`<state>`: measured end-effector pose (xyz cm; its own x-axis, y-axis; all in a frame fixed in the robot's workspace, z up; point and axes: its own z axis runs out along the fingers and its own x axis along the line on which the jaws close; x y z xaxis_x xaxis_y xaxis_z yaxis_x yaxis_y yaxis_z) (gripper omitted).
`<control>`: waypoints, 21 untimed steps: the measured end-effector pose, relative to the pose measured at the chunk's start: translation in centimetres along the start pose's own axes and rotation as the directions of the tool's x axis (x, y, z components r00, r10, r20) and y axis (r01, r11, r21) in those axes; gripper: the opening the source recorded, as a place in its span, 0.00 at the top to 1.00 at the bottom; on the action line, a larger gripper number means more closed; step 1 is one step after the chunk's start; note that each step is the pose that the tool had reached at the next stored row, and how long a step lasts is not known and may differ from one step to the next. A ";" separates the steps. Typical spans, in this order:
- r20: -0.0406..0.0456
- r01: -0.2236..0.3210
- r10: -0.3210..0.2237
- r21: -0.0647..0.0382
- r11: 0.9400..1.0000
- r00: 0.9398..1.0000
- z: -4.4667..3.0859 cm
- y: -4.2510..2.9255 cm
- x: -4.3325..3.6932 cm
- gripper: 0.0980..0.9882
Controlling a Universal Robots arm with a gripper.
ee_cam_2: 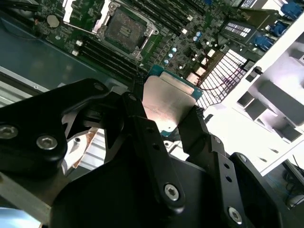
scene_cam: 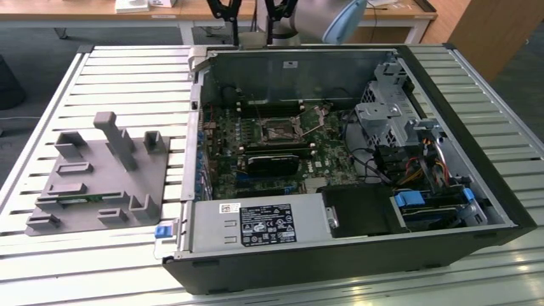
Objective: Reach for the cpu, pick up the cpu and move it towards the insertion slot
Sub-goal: 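Reach for the cpu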
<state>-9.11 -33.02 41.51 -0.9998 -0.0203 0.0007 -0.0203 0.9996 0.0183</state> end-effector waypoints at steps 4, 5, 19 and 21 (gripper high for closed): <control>0.000 0.000 0.000 0.000 1.000 1.000 0.02 0.17 -0.59 0.50; 0.000 0.000 0.000 0.000 1.000 1.000 0.03 0.19 -0.76 0.50; 0.000 0.000 0.000 0.000 1.000 1.000 0.05 0.16 -3.69 0.50; 0.000 0.000 0.000 0.000 1.000 1.000 0.06 0.15 -4.06 0.50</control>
<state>-5.05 -32.78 41.44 -0.9998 -0.0205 0.0007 -0.0205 0.9996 0.0183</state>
